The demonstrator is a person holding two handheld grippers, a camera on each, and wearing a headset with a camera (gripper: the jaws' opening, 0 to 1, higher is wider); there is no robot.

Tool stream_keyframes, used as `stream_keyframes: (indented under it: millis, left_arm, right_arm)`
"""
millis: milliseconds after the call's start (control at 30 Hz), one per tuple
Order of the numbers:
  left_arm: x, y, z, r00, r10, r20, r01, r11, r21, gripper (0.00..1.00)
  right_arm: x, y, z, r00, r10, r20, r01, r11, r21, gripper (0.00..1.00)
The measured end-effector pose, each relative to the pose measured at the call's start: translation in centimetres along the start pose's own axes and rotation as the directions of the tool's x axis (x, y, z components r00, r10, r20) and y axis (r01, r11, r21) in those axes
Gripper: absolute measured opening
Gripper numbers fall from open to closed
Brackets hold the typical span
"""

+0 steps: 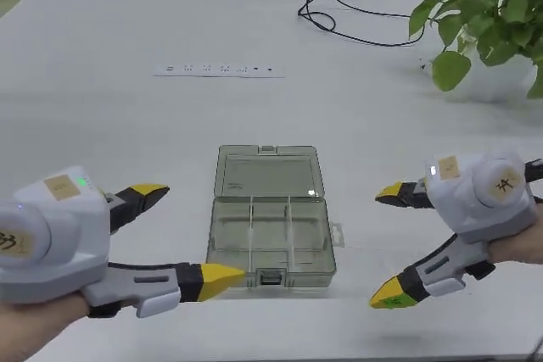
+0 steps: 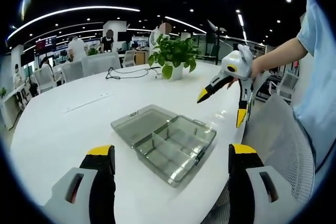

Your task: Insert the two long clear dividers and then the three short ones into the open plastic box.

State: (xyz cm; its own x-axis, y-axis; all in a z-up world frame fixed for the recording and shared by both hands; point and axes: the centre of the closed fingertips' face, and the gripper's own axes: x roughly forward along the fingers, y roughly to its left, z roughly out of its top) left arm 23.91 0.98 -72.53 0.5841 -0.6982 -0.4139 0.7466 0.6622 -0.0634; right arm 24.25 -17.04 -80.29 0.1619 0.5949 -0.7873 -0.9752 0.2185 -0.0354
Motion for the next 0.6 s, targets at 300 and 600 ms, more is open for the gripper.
stream_keyframes:
  millis: [300,600]
  left_arm:
    - [-0.1,-0.1,0.0,1.0000,0.004,-0.001,-0.004,1.000,0.001,0.90]
    - [-0.3,0.0,0.0,0.9999,0.016,-0.001,-0.016,1.000,-0.004,0.90]
  right_arm:
    - [1.9,-0.3,-2.7,0.9907,0.044,-0.129,-0.048,0.998,-0.030,0.63]
    - [2.7,-0.6,-4.0,0.9785,0.073,-0.193,-0.084,0.995,-0.050,0.49]
